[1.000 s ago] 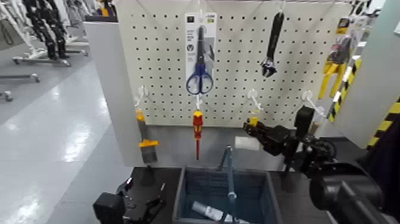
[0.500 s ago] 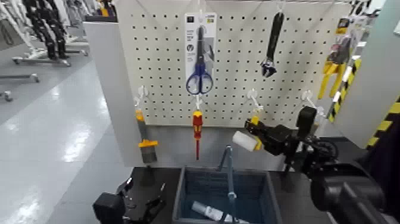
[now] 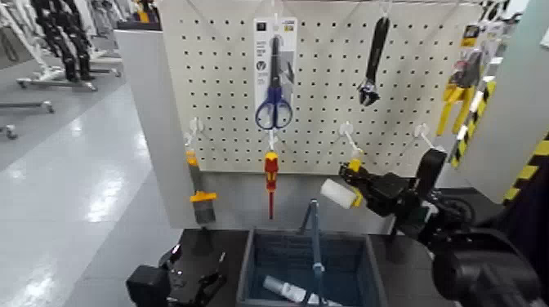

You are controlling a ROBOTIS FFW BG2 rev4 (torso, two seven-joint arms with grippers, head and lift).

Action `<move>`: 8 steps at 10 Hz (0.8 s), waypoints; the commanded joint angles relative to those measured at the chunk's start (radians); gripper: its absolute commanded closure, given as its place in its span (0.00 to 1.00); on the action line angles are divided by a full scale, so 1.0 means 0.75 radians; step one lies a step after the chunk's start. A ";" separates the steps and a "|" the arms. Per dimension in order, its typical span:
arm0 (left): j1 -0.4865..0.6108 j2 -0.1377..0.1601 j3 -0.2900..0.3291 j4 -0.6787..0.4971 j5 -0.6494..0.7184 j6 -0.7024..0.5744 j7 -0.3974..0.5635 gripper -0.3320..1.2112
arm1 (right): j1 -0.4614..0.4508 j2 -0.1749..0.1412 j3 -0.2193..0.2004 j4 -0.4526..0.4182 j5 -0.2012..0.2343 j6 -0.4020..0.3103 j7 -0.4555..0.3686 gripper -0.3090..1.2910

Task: Put the yellow roller into the crate.

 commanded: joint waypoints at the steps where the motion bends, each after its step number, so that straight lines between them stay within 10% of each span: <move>1: 0.002 0.002 0.000 0.000 0.000 0.000 0.000 0.36 | 0.073 0.012 -0.031 -0.138 0.013 0.056 0.009 0.98; 8: -0.004 0.006 -0.008 0.006 0.000 0.004 0.000 0.36 | 0.324 0.037 -0.192 -0.554 0.021 0.244 -0.015 0.98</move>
